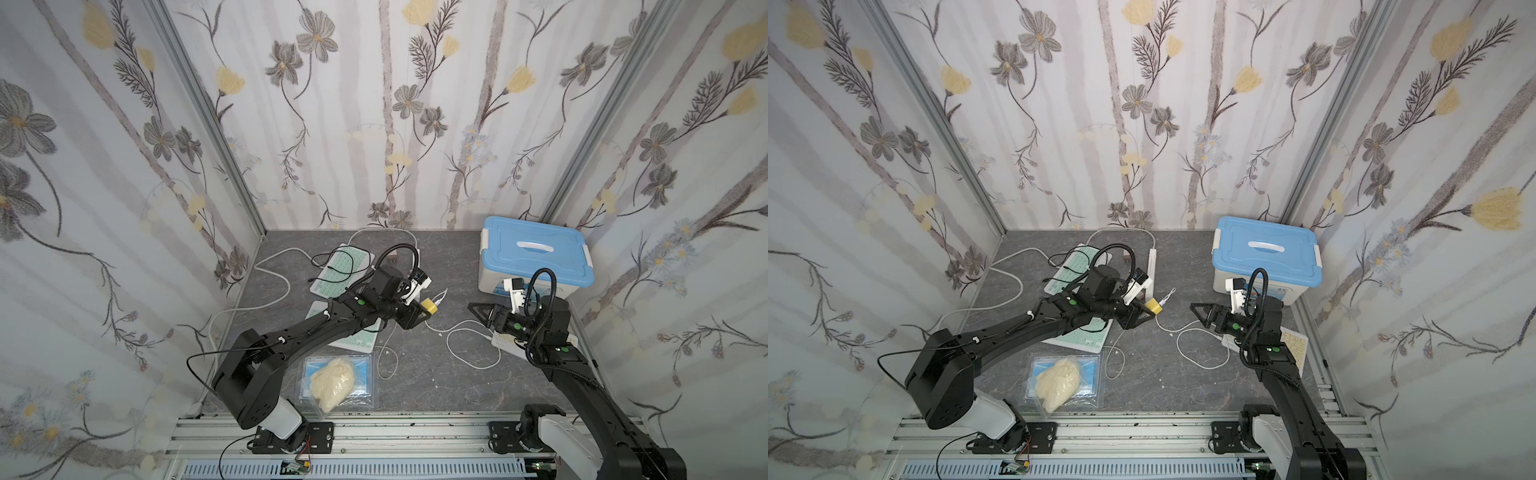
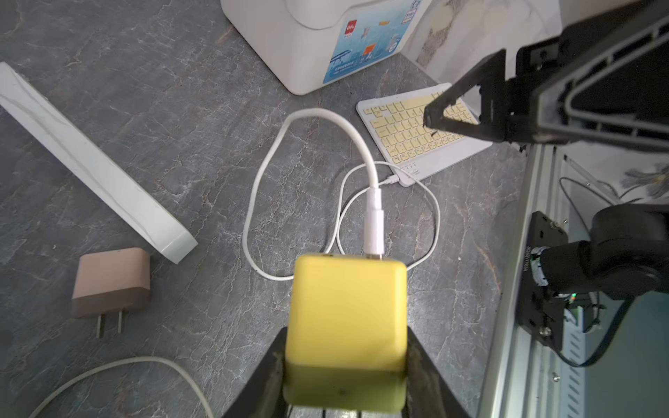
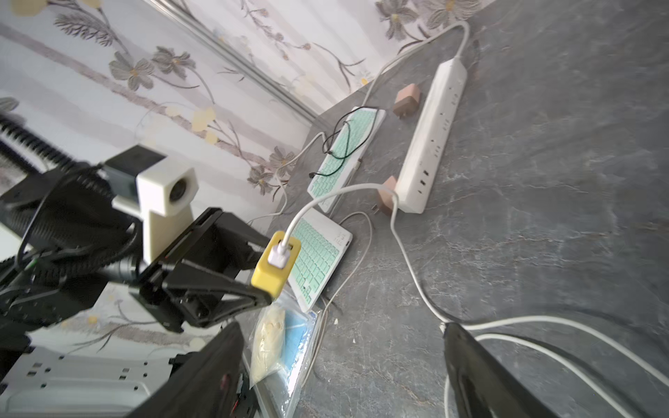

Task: Unplug the wireless keyboard
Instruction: Pick up the plug from the center of the board, then remove the power cord from the plug.

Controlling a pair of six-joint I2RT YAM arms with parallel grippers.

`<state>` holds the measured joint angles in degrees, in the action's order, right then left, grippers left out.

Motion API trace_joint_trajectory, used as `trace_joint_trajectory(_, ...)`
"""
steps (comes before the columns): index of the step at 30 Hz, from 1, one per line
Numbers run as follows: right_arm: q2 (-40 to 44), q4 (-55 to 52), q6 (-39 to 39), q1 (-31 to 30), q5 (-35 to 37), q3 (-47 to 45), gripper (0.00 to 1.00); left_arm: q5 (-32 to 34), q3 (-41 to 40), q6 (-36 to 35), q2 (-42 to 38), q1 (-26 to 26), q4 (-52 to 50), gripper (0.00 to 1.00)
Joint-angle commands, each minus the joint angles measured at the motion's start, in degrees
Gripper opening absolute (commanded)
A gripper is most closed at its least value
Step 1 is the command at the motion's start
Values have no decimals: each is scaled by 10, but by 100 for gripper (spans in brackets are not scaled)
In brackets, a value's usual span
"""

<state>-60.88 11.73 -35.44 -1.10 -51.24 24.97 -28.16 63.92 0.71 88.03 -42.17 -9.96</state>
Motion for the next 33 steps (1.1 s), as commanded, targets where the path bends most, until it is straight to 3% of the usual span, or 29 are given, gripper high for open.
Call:
trace_joint_trajectory(1,6,140,27,-30,-18,-6,86,-109,34,23,-13,14,-95,0)
trace_joint_trajectory(7,-34,302,3,-90,-18,-10,73,-214,99,20,-4,38,-220,0)
trace_joint_trajectory(12,-67,375,-35,-141,-3,-2,70,-241,125,38,-13,45,-223,0)
trace_joint_trajectory(15,-93,394,-61,-167,10,9,63,-250,147,43,-9,50,-224,0)
trace_joint_trajectory(22,-137,515,-177,-175,-1,3,50,-255,174,37,3,54,-235,0)
trace_joint_trajectory(33,-139,545,-209,-184,9,11,40,-301,190,21,20,68,-229,0)
